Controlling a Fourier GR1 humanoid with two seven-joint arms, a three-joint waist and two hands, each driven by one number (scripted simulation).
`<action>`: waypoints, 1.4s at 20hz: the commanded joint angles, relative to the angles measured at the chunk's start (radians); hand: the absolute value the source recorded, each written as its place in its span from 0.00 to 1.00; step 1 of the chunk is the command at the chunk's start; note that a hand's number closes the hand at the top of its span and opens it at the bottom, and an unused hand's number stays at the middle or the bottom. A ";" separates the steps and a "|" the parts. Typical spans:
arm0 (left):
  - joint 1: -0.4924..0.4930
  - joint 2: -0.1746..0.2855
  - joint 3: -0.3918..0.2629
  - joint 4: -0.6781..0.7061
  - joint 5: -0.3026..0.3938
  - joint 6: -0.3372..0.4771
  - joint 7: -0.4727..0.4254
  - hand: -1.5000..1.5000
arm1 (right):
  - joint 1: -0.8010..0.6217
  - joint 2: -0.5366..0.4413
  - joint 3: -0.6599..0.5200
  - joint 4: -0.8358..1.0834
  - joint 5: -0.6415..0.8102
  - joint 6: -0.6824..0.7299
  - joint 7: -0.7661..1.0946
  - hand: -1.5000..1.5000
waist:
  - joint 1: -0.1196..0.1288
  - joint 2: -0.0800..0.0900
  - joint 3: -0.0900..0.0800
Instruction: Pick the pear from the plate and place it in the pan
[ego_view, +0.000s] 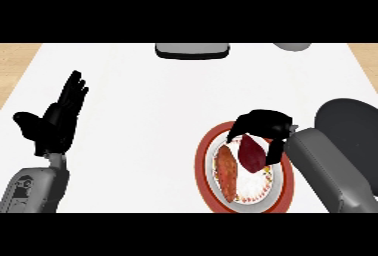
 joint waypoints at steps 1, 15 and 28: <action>-0.011 -0.003 0.006 0.025 -0.002 -0.019 -0.021 0.50 | 0.007 0.024 0.015 0.036 0.036 -0.055 -0.118 1.00 | 0.002 0.003 0.002; 0.076 0.004 0.067 -0.022 -0.017 0.025 0.010 0.50 | 0.320 0.090 -0.118 -0.105 0.093 -0.086 0.473 1.00 | -0.133 -0.039 -0.006; 0.127 -0.005 0.065 -0.063 -0.009 0.018 0.005 0.50 | 0.624 0.190 -0.188 -0.965 0.123 -0.318 0.869 1.00 | -0.127 -0.036 -0.003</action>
